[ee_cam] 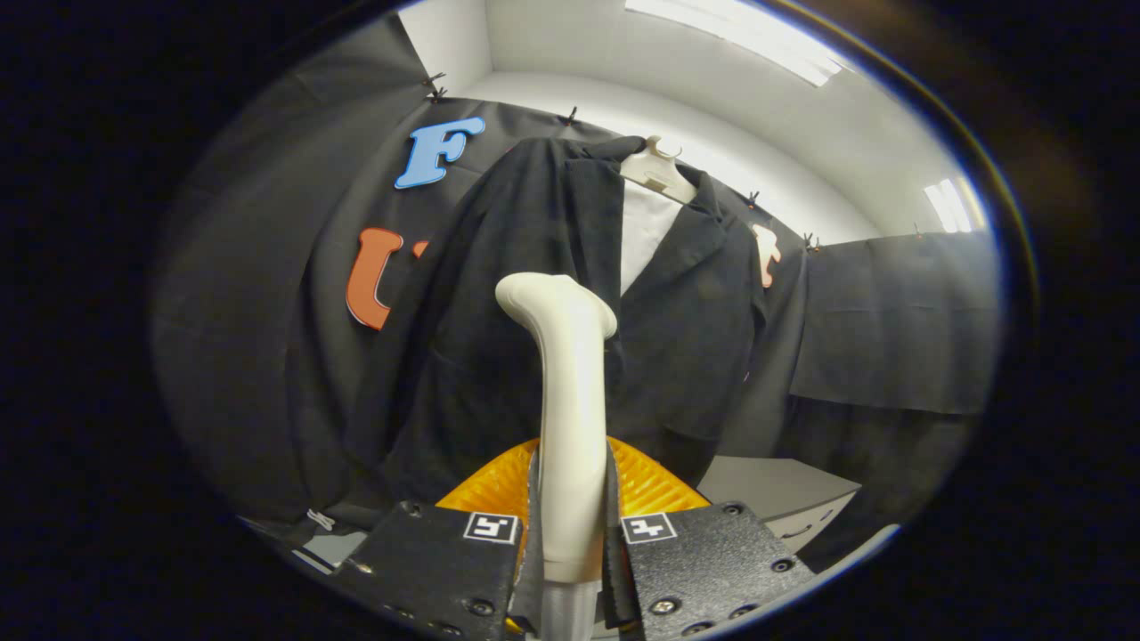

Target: Iron the clothes twice with a garment steamer, once on the left side and once on the right side.

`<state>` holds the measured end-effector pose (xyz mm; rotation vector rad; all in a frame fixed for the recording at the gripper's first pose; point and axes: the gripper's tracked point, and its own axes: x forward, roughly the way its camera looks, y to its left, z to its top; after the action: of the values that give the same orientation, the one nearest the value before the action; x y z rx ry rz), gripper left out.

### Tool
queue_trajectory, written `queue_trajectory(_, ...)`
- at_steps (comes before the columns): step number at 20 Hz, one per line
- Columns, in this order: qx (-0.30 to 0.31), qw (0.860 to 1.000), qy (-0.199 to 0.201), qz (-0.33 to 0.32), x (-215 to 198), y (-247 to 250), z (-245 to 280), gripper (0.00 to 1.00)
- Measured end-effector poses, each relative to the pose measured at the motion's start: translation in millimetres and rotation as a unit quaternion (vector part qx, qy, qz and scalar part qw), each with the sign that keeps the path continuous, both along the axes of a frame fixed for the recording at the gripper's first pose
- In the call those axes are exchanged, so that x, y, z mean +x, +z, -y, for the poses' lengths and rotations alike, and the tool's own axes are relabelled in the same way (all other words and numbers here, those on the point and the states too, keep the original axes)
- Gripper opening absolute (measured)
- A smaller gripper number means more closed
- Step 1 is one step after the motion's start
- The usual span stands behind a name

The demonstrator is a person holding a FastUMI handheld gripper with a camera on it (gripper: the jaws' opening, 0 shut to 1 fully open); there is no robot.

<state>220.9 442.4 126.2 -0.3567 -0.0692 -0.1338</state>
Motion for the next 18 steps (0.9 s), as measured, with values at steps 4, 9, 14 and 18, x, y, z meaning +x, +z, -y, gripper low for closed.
queue_trajectory(4,0.014,0.999,-0.004,-0.041,-8.1,-40.2,8.4,0.29)
queue_trajectory(9,0.014,0.998,-0.002,-0.067,-15.2,-65.8,11.4,0.29)
queue_trajectory(14,0.005,0.996,0.004,-0.084,-20.9,-87.0,9.3,0.29)
queue_trajectory(18,-0.002,0.995,0.009,-0.098,-26.5,-103.0,5.9,0.29)
